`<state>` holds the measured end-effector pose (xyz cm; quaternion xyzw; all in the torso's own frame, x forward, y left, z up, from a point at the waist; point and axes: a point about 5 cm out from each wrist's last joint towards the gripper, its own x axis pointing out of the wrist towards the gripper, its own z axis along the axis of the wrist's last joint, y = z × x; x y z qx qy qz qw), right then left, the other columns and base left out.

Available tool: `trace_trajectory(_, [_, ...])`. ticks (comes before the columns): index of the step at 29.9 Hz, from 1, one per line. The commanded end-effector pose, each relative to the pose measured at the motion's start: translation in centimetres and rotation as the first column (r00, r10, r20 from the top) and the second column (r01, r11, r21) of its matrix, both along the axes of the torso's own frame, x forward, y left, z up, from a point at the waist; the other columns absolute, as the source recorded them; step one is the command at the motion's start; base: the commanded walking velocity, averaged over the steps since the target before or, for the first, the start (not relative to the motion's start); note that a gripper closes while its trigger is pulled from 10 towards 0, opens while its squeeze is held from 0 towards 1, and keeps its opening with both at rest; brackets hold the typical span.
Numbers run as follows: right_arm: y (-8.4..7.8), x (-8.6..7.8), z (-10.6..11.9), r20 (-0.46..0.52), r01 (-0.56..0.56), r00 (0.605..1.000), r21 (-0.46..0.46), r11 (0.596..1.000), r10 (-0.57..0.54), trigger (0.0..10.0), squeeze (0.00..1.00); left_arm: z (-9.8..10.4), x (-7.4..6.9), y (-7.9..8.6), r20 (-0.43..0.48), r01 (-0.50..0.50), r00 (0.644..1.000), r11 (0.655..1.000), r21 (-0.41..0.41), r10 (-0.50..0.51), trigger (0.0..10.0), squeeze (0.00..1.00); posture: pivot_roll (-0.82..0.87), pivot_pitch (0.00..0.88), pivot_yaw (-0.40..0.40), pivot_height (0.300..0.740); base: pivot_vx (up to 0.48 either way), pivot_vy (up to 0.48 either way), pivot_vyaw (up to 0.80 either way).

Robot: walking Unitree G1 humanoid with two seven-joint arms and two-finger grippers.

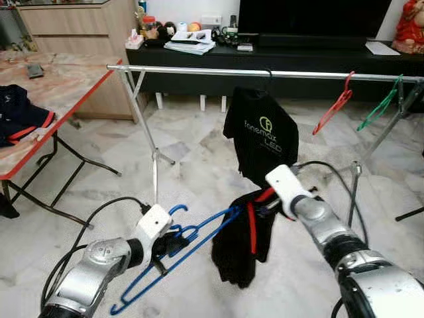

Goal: Hang hanger

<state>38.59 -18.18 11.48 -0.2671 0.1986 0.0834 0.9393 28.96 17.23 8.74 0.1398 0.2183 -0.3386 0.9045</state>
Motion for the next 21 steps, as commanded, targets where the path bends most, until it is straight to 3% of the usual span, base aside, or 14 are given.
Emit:
trace_trajectory(1, [-0.2,0.0,0.1,0.014,0.033,0.999,0.039,0.999,-0.033,10.0,0.0,0.0,0.2,0.4,0.012,-0.017,1.0,0.999,0.03,0.016,10.0,0.0,0.07,0.078,0.007,0.74,0.0,0.0,0.0])
trace_trajectory(4, [-0.3,-0.1,0.0,0.021,0.064,0.998,0.06,0.996,-0.066,10.0,0.0,0.0,0.0,0.3,0.018,0.0,1.0,0.999,0.041,0.0,10.0,0.0,0.07,0.078,0.007,0.74,0.0,0.0,0.0])
trace_trajectory(7, [-0.3,-0.3,-0.5,0.008,0.125,0.992,0.129,0.984,-0.127,10.0,0.0,0.2,-0.5,-0.5,0.007,0.068,0.998,0.998,-0.007,-0.068,10.0,0.0,0.07,0.079,0.01,0.74,0.0,0.0,0.0])
trace_trajectory(12, [0.2,-0.3,-0.7,-0.013,0.107,0.994,0.118,0.987,-0.106,10.0,0.0,1.5,-2.2,-1.4,-0.081,0.234,0.966,0.962,-0.14,-0.247,10.0,0.0,0.07,0.076,0.009,0.74,0.0,0.0,0.0])
trace_trajectory(15, [0.5,-0.2,-0.6,-0.015,0.091,0.996,0.105,0.99,-0.09,10.0,0.0,1.7,-2.5,-1.4,-0.11,0.293,0.946,0.948,-0.124,-0.306,10.0,0.0,0.07,0.073,0.006,0.74,0.0,0.0,0.0])
trace_trajectory(21, [2.9,0.7,1.0,0.017,0.005,1.0,0.154,0.988,-0.007,10.0,0.0,2.8,-1.2,-2.2,-0.052,0.267,0.958,0.946,-0.183,-0.28,10.0,0.0,0.08,0.067,0.007,0.74,0.0,0.0,0.0])
